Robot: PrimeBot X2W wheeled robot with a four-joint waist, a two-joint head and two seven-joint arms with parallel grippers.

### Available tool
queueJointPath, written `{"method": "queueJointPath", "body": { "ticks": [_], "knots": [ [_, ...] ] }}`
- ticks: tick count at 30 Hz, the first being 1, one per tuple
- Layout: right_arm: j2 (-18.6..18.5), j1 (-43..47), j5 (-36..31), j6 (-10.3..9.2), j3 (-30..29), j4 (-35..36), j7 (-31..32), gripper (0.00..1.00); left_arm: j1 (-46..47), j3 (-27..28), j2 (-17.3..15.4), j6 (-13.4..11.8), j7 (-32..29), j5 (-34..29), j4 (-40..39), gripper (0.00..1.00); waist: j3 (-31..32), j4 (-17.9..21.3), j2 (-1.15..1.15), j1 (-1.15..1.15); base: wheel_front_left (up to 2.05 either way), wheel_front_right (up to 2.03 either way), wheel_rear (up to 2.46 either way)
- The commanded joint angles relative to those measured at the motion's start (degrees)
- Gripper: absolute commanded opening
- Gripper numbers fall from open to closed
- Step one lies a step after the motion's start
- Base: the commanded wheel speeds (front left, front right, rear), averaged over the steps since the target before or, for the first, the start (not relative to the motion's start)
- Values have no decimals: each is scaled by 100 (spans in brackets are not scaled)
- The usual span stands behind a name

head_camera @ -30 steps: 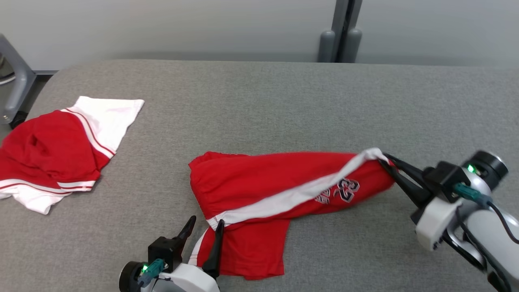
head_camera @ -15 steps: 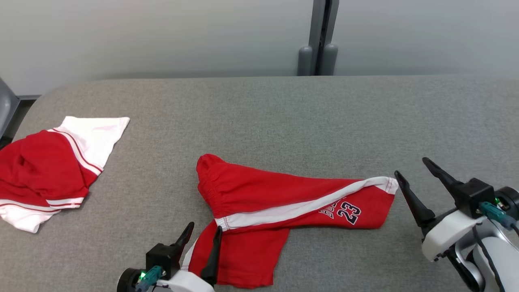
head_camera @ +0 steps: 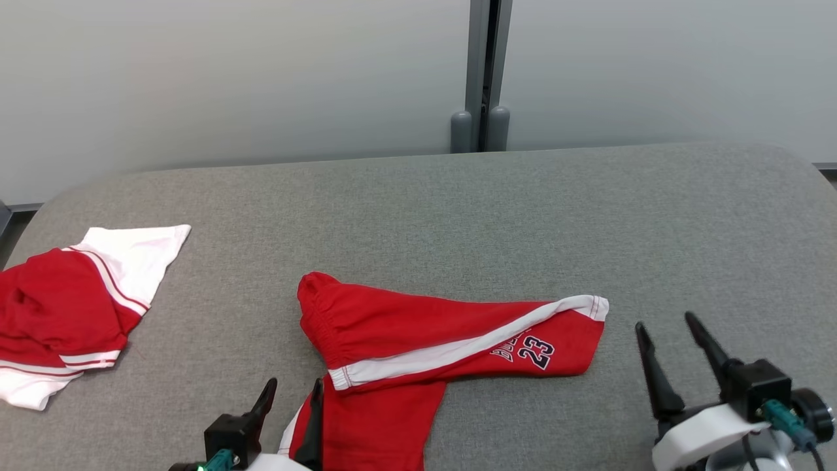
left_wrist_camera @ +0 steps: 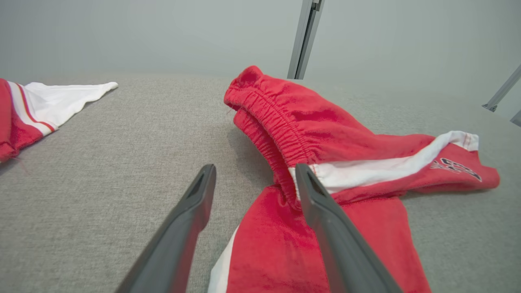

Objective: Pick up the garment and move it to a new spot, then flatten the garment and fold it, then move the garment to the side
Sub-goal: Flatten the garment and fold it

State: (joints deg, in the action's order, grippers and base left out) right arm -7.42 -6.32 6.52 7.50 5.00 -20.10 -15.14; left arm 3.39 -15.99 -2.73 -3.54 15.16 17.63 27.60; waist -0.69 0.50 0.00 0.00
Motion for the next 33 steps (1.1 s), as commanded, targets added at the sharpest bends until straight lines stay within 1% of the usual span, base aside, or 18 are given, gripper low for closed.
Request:
{"method": "queueJointPath", "body": {
  "ticks": [1,6,11,19,21,28,33],
  "knots": [
    [36,95,-63,-2,12,-36,1,100,-109,57,-28,-27,-1,-36,-17,100,34,41,0,0,0,0,0],
    [200,276,-136,-2,-27,-318,1,100,-186,194,-28,-67,0,-109,-76,100,102,76,0,0,0,0,0],
    [283,363,-157,-2,-101,-553,1,100,-274,274,-27,-130,0,-130,-148,100,146,70,0,0,0,0,0],
    [348,336,-193,-2,-114,-653,0,100,-377,321,-26,-171,0,-148,-205,100,167,48,0,0,0,0,0],
    [357,290,-185,-2,-102,-658,0,100,-350,279,-26,-108,0,-95,-249,100,145,45,0,0,0,0,0],
    [353,183,-139,-2,22,-595,0,100,-95,-176,-25,311,0,346,-310,100,-48,94,0,0,0,0,0],
    [272,6,-80,-2,138,-538,1,100,172,-507,-26,373,-1,725,-37,100,-321,261,0,0,0,0,0]
  ]
}}
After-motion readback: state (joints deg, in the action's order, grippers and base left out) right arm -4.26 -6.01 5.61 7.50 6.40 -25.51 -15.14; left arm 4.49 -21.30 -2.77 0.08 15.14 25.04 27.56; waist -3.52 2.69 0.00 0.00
